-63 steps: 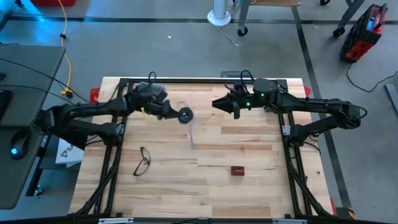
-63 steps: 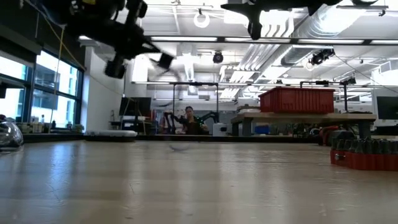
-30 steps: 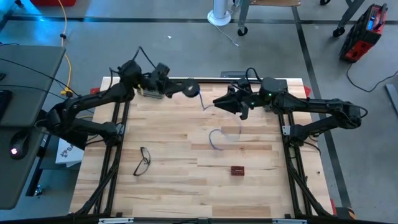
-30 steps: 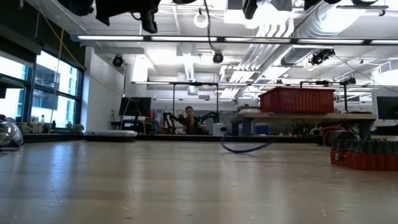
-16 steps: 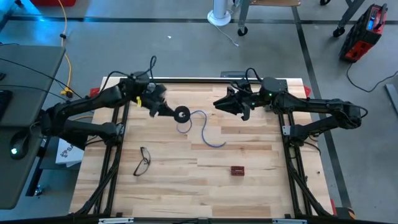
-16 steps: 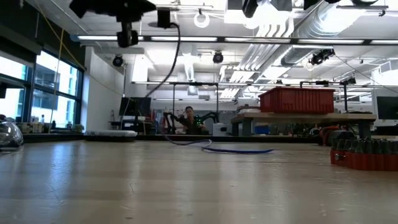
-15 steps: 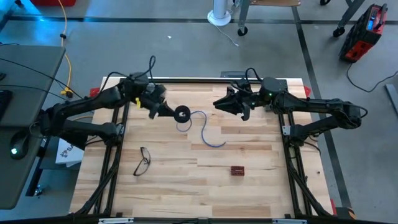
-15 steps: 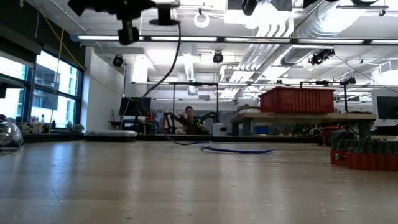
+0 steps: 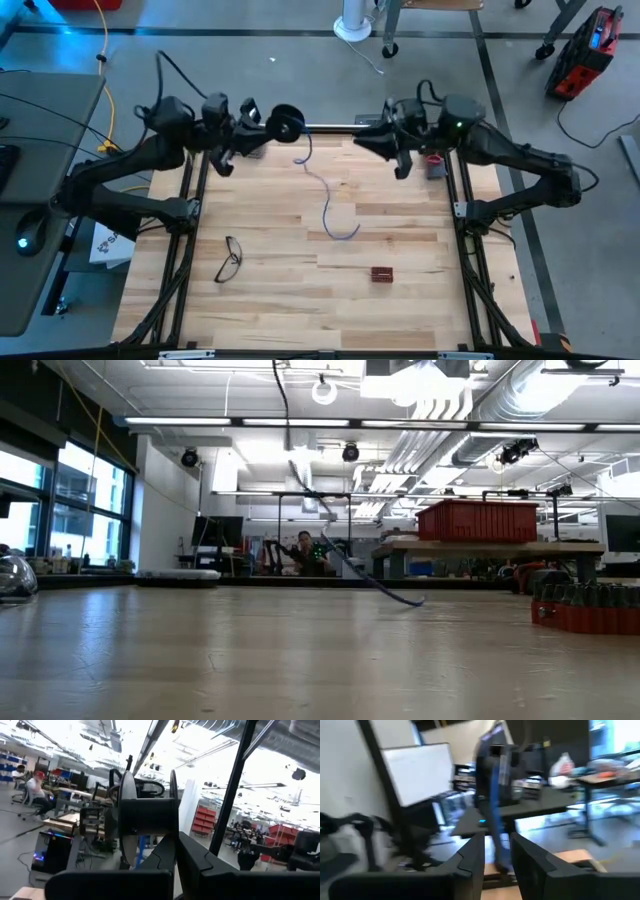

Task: Coil cords
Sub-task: Coil the blue wire onto the spool

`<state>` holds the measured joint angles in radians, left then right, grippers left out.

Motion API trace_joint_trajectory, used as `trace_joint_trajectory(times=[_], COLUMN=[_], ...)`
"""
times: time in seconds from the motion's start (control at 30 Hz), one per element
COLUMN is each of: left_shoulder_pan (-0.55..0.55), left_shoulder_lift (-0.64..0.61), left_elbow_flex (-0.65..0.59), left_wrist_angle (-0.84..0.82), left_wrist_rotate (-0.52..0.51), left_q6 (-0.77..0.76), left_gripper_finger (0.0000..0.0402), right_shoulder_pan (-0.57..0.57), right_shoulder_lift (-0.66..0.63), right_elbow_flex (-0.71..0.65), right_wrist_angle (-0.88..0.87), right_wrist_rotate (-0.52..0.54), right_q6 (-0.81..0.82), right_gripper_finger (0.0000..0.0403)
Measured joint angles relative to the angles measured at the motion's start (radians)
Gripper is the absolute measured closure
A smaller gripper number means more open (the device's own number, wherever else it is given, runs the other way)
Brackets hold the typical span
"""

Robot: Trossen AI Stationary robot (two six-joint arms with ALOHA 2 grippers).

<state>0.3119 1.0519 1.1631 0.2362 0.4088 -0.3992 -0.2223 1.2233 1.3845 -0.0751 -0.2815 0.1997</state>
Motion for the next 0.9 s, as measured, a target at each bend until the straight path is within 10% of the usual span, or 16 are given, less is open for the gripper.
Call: trace_joint_trajectory(times=[0.9], left_shoulder_pan=[0.0], left_shoulder_lift=[0.129], left_elbow_flex=[0.109], left_wrist_angle=[0.103], left_wrist_rotate=[-0.061], left_q6=[-0.034], left_gripper_finger=[0.0401], right_shoulder_pan=[0.095], right_shoulder_lift=[0.178], right_elbow_flex=[0.055], right_wrist_angle=[0.094], right_wrist_rotate=[0.259], right_q6=[-0.091], right_gripper_finger=[0.0256])
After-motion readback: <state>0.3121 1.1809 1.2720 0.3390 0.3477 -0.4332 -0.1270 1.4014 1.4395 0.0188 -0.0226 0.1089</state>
